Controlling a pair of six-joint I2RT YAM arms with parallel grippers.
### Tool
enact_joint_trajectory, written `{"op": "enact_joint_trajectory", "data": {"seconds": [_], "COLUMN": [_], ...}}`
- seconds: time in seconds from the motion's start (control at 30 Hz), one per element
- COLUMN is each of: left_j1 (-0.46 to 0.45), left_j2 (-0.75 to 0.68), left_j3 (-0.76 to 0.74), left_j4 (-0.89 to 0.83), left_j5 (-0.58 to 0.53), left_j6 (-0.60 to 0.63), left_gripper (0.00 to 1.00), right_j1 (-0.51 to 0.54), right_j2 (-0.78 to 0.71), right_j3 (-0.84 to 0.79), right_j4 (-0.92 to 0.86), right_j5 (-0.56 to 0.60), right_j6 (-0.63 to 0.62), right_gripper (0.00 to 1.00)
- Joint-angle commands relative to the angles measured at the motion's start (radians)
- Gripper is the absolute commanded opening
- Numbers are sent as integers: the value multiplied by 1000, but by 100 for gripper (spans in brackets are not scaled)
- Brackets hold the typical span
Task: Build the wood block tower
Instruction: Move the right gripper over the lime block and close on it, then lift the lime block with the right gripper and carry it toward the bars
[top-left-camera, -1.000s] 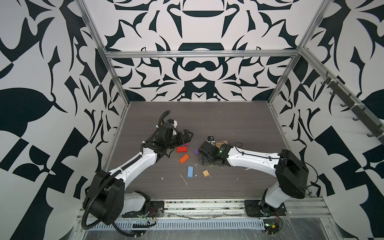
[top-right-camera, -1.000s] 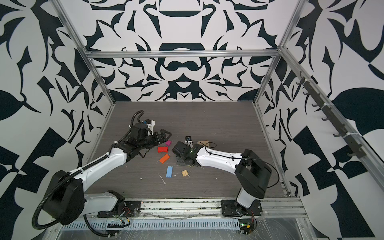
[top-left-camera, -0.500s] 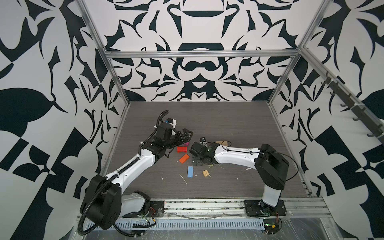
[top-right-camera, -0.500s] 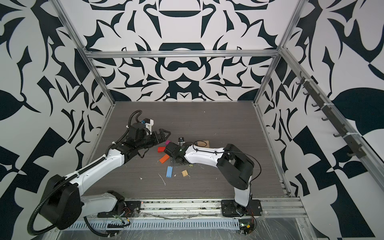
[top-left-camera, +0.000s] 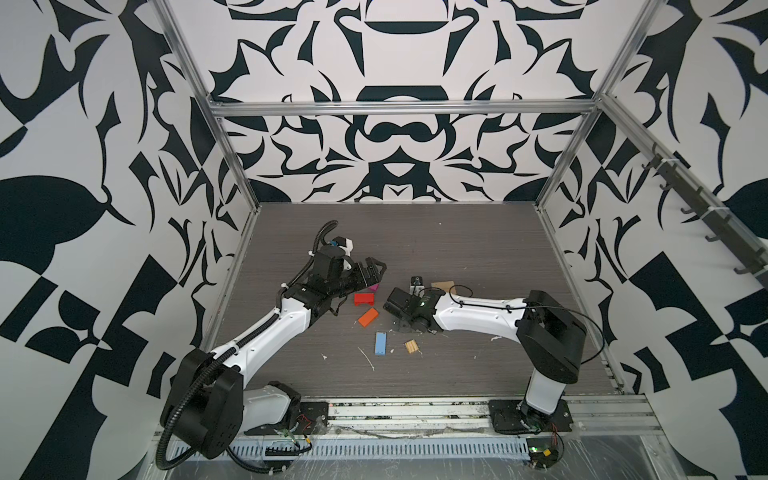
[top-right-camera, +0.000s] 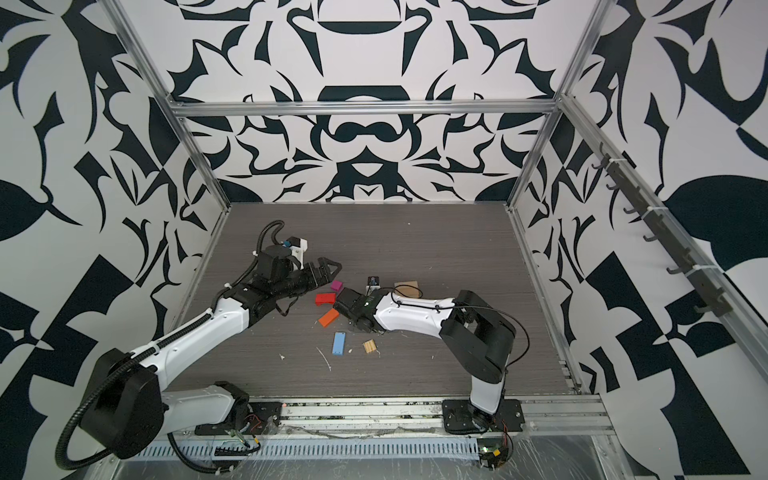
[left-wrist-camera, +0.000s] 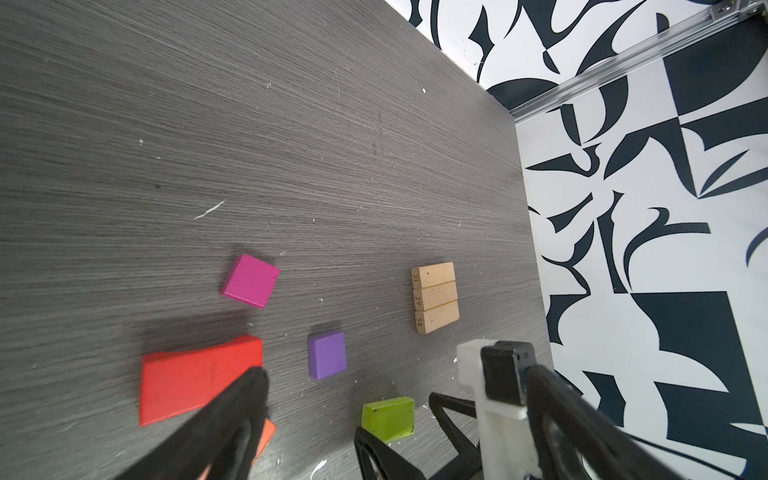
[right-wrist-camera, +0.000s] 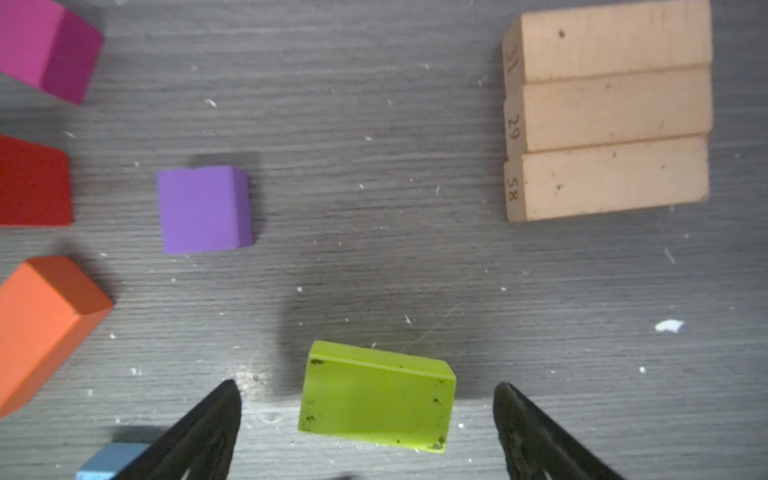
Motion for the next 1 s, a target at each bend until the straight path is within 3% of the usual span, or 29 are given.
{"op": "enact_joint_trajectory", "data": {"seconds": [0.0, 0.67, 0.97], "left_j1": [-3, -3, -4], "left_j2": [-1, 18, 39], "left_j3": [-11, 2, 11], "left_j4": [4, 6, 2], "left_j5": [-4, 0, 1], "left_j6": [0, 24, 21], "left_gripper": [100, 100, 100], "right_j1": [8, 7, 7], "right_j2": [12, 28, 13], "right_j3": [2, -50, -52], "right_j4": [14, 59, 35], "right_j5": [-10, -36, 3], "right_j6": [46, 73, 0], "right_gripper": [97, 75, 69]}}
